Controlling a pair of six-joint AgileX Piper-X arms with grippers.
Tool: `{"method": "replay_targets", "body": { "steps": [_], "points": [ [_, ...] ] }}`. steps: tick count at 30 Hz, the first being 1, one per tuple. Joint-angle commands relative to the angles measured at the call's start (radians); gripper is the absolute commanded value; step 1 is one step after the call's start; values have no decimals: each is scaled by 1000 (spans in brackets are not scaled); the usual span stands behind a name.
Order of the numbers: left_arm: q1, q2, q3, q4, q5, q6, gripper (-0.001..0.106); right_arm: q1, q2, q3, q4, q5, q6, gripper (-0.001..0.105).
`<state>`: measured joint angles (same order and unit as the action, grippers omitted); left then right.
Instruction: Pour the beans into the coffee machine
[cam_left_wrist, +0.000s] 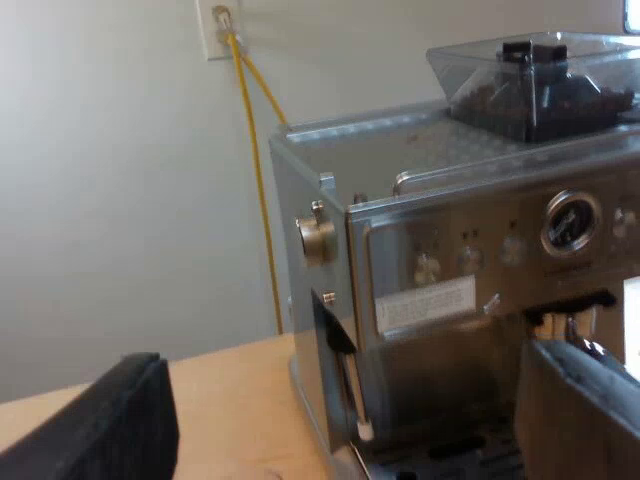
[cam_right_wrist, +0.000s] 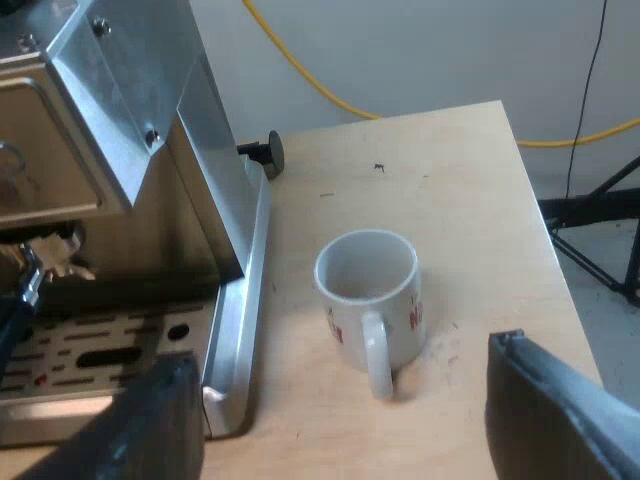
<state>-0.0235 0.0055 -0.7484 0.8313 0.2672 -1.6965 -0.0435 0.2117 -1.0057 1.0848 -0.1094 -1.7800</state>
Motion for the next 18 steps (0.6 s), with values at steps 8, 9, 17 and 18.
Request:
{"method": "replay_targets", "body": {
  "steps": [8,9,17,18],
  "points": [
    [0,-54,-38,166,-1,-7,72,0,-172,94,5,-8,-3,62],
    [0,-54,-37,166,-1,-7,72,0,-197,103,5,-8,-3,62],
    [0,-54,-37,166,-1,-7,72,0,-266,107,79,-1,-16,62],
    [0,-54,-37,166,-1,-7,72,0,-266,109,85,0,-21,62]
  ]
}}
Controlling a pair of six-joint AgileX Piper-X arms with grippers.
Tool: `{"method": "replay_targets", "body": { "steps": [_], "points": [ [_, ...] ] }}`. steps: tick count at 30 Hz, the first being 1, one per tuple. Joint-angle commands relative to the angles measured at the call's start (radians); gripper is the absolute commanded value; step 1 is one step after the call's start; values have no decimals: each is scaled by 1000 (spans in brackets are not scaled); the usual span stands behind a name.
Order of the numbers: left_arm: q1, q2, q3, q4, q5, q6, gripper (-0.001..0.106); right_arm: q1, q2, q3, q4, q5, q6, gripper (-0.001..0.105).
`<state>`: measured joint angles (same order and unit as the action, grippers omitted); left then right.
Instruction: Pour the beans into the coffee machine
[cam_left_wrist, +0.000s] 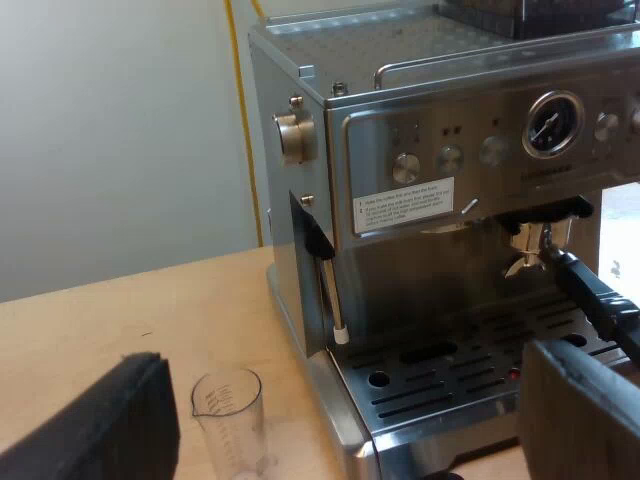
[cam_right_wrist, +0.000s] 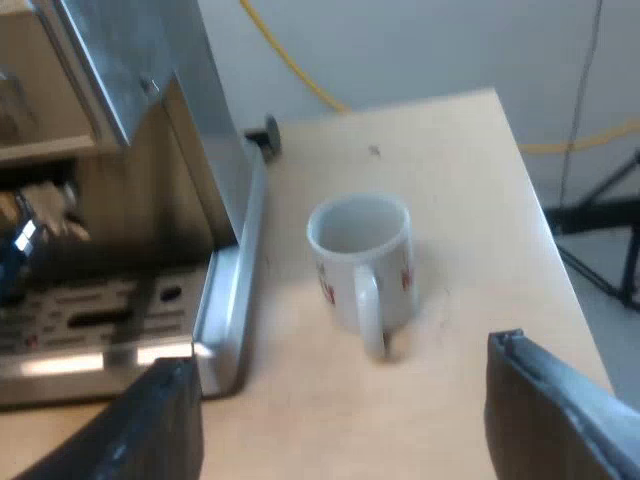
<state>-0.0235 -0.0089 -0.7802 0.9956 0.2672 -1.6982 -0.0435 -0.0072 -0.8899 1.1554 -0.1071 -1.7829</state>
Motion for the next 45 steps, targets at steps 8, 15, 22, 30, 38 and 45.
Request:
{"method": "replay_targets", "body": {
  "steps": [8,15,22,30,38,45],
  "points": [
    [0,-40,17,26,-11,-2,72,0,-47,14,7,-3,-23,62],
    [0,-40,146,-13,-11,-2,72,0,-47,87,-24,-3,-38,62],
    [0,-38,262,-76,-11,-2,72,0,-47,187,-87,-9,-38,62],
    [0,-38,301,-44,-7,4,72,0,-47,283,-90,-9,-38,62],
    [0,-38,301,-44,-7,4,72,0,-47,344,-84,-9,-36,62],
    [0,-38,301,-42,-1,4,72,0,-45,344,-84,-9,-24,62]
  ]
}}
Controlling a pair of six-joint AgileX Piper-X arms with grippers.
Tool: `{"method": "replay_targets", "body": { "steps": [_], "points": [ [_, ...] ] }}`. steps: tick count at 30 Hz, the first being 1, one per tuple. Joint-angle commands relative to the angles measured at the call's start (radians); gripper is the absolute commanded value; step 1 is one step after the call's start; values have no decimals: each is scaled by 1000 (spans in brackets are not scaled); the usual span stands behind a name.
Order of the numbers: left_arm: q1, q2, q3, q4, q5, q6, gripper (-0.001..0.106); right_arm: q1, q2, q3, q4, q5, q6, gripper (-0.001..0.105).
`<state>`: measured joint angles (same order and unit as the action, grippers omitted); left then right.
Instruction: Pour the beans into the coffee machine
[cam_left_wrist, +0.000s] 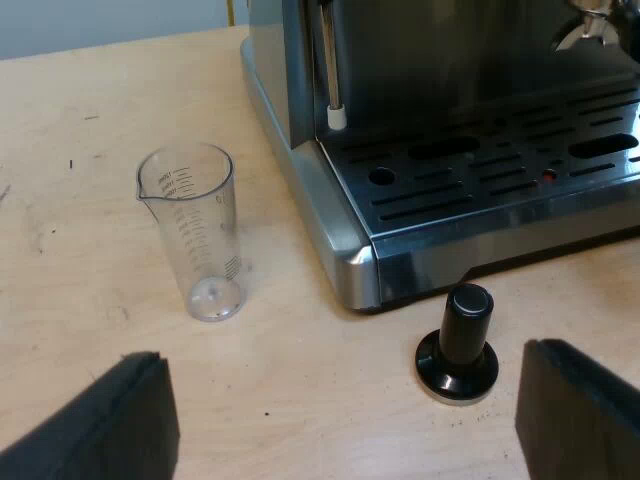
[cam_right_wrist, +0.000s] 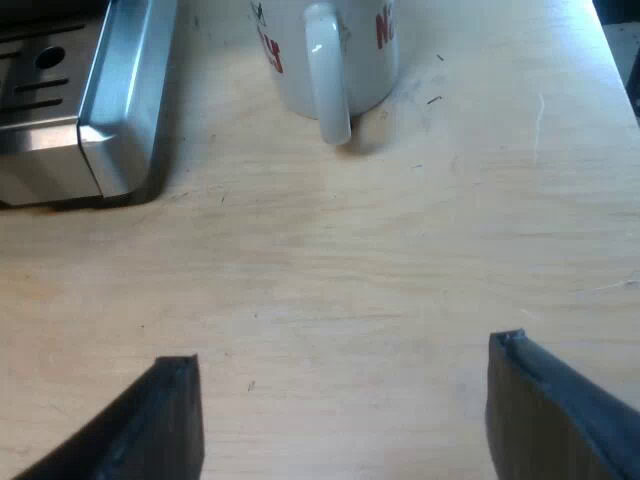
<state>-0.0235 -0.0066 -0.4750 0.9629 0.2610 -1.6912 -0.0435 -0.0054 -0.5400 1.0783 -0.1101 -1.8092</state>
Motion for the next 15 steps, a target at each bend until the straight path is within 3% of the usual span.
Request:
{"method": "replay_targets", "body": {
  "steps": [1,15],
  "points": [
    [0,-41,-4,-10,5,-3,72,0,-47,-6,-9,-6,4,62],
    [0,-41,-4,-10,5,-3,72,0,-47,-6,-8,-6,11,62]
  ]
}}
